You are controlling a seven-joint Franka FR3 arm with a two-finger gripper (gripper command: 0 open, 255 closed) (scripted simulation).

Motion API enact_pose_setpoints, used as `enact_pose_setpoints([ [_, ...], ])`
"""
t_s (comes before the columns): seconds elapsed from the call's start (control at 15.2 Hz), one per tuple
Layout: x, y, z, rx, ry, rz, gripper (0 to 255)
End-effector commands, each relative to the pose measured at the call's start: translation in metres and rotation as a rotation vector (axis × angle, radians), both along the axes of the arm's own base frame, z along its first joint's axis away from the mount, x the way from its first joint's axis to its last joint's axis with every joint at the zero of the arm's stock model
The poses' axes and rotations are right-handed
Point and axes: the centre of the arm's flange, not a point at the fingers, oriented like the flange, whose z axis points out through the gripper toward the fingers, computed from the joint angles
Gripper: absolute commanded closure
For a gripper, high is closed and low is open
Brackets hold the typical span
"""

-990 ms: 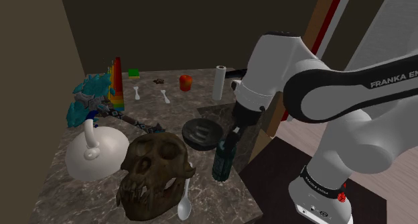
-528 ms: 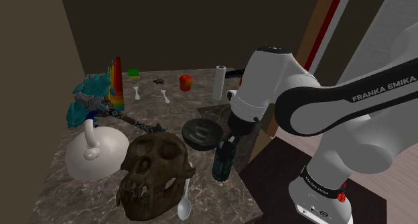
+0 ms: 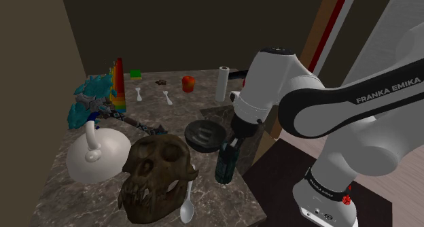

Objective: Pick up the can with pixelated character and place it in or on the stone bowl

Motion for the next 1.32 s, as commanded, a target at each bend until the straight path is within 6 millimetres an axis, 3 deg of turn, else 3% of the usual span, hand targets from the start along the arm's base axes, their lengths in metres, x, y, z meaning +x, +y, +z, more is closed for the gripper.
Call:
enact_pose_setpoints([
  [0.0,0.000,0.000,0.000,0.000,0.001,0.000,255],
  [0.53,0.000,0.000,0.000,0.000,0.001,0.000,255],
  [1.25,0.000,0.000,0.058,0.000,0.001,0.000,255],
])
